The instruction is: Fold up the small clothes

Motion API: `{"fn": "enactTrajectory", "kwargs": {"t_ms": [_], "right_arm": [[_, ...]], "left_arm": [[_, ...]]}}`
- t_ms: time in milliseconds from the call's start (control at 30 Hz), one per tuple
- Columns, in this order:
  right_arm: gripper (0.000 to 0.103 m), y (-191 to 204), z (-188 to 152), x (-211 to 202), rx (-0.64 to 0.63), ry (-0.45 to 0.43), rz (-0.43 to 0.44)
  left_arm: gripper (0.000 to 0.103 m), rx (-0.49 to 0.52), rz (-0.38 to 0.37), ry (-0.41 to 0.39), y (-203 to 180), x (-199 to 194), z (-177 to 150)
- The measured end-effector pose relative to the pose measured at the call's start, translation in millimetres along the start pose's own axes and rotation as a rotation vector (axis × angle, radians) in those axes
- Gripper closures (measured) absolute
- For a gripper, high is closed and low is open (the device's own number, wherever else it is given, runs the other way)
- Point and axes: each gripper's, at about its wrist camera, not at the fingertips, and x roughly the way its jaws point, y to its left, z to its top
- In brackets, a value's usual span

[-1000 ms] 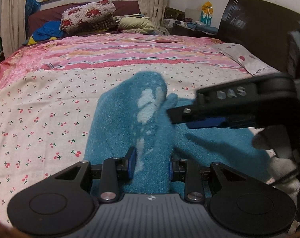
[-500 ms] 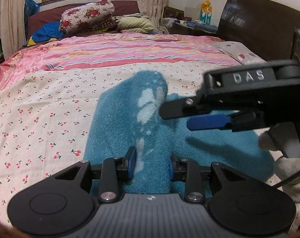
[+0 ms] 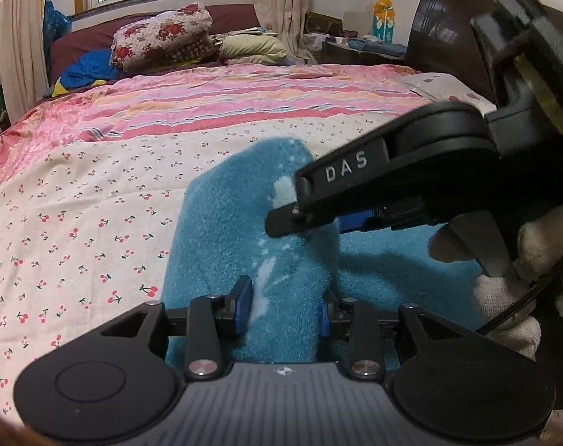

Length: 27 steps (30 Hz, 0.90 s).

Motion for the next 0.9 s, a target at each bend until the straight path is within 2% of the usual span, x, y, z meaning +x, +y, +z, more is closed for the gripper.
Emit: {"fn": "enactTrajectory", "kwargs": {"t_ms": [267,367,467,700,900], "right_arm": [[0.078,0.3,1.0,-1.3,-0.010,-0.002,-0.011],[0.079,-0.1,0.8,-1.4,-0.008,-0.003,-0.014],[0.079,0.0,1.2,-0.6,-0.003,0.000,-0.016],[0.079,0.8,3.5,0.4,-0.001,0.012,-0.027],[0.079,2.4,3.1,0.7,-0.007,0.015,-0.036]], "left_arm": [[0.057,0.043,0.007,-0.050,1.1,-39.2,-7.3],[0.050,0.046,0.023,-0.075,11.0,-60.7,-16.9],[0.044,0.054,0.032,-0.063,19.4,-71.7,-28.2],[0.041,0.110,0.023,-0.040,16.2,-76.7,-54.3],[0.041,0.209,0.067,-0.060,1.1,-62.1,-56.3]]}}
